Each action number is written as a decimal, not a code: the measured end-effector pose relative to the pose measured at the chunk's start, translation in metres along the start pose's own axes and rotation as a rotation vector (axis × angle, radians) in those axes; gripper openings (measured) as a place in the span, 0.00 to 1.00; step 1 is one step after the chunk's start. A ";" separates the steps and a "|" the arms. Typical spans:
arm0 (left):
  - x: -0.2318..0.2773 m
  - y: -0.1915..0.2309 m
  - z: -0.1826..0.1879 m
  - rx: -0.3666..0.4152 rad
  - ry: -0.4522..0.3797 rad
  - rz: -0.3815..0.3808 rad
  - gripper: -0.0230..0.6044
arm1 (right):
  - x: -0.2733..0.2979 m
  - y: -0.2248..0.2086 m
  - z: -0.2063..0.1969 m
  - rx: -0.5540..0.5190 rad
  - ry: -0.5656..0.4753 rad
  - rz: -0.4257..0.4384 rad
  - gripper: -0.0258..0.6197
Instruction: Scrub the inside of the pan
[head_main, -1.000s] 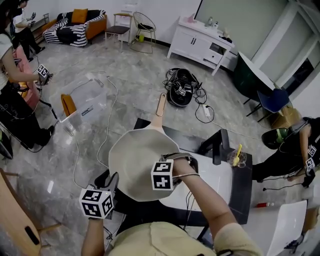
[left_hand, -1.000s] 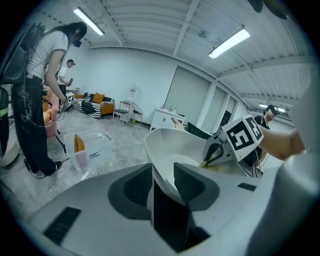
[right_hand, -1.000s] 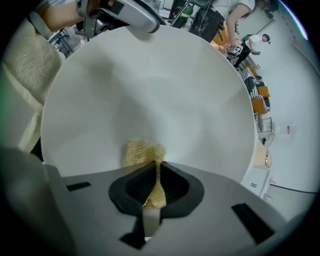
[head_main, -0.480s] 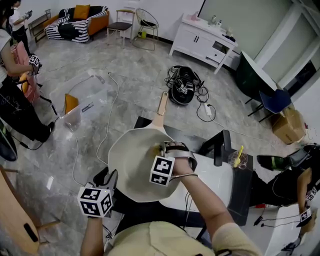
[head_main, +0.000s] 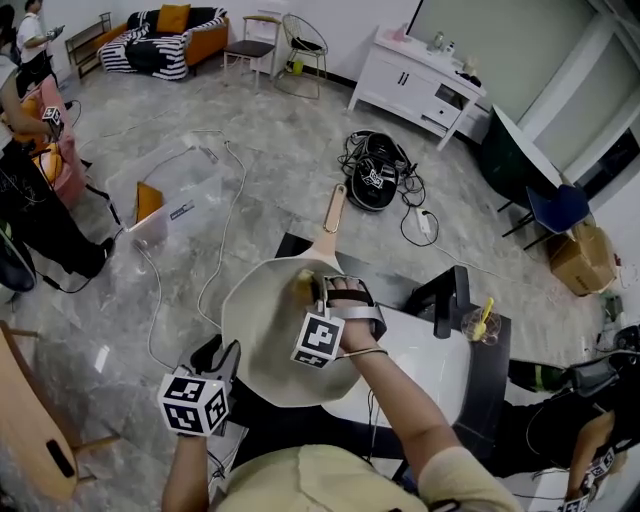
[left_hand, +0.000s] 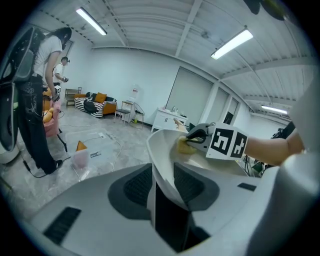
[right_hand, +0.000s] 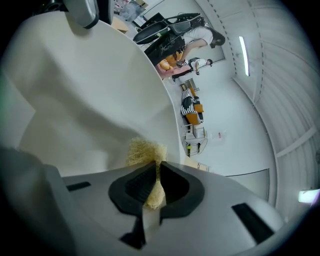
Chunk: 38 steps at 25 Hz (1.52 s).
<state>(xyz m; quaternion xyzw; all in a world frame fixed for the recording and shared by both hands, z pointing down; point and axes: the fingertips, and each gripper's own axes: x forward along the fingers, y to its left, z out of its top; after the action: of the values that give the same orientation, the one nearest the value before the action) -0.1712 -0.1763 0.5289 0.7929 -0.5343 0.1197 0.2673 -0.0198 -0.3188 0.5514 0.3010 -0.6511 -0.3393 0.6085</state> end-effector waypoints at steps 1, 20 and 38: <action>0.000 -0.001 0.000 0.000 0.000 -0.001 0.26 | 0.000 -0.001 0.004 -0.006 -0.008 -0.010 0.10; -0.007 0.001 0.004 -0.016 -0.031 0.022 0.26 | -0.015 -0.007 0.029 0.288 -0.148 -0.005 0.10; -0.005 -0.003 -0.005 -0.051 -0.027 -0.004 0.26 | 0.008 0.026 0.020 0.432 0.011 0.141 0.10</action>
<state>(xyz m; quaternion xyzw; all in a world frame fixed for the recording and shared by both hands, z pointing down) -0.1701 -0.1681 0.5300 0.7884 -0.5393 0.0948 0.2803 -0.0398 -0.3082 0.5766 0.3801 -0.7247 -0.1470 0.5557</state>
